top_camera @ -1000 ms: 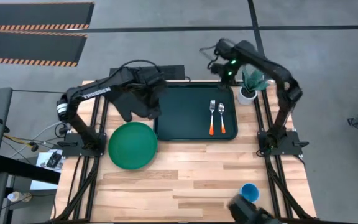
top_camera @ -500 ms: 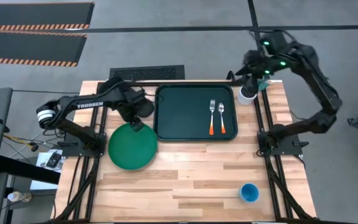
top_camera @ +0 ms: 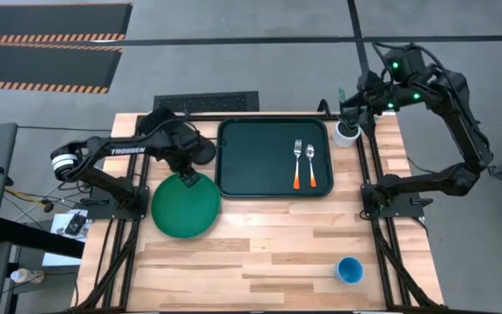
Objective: Pick and place plate/cup/fork/spoon on tray
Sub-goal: Put the green plate on the black tray to the left of the orange fork
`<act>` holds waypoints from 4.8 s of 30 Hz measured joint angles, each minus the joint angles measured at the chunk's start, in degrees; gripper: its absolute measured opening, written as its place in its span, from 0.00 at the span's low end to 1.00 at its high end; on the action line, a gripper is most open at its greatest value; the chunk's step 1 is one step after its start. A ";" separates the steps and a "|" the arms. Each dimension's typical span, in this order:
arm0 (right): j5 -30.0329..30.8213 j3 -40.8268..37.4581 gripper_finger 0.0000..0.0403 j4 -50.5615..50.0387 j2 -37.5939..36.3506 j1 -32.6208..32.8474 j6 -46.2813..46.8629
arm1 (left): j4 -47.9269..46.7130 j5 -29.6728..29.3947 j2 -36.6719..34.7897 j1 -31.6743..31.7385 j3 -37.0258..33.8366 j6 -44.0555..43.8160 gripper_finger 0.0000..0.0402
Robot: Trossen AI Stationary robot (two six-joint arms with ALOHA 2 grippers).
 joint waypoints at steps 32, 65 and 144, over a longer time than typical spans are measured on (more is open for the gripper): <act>0.05 -3.80 0.49 -1.70 0.37 0.00 1.99 | 3.99 3.93 0.09 3.20 -4.43 6.45 0.09; 0.09 -3.76 0.45 -1.68 0.37 0.00 1.91 | -0.77 3.96 -23.16 -4.45 4.52 -52.29 0.00; 0.07 -3.76 0.42 -1.81 0.35 0.00 1.71 | 35.94 7.18 11.54 -3.91 4.50 -58.90 0.26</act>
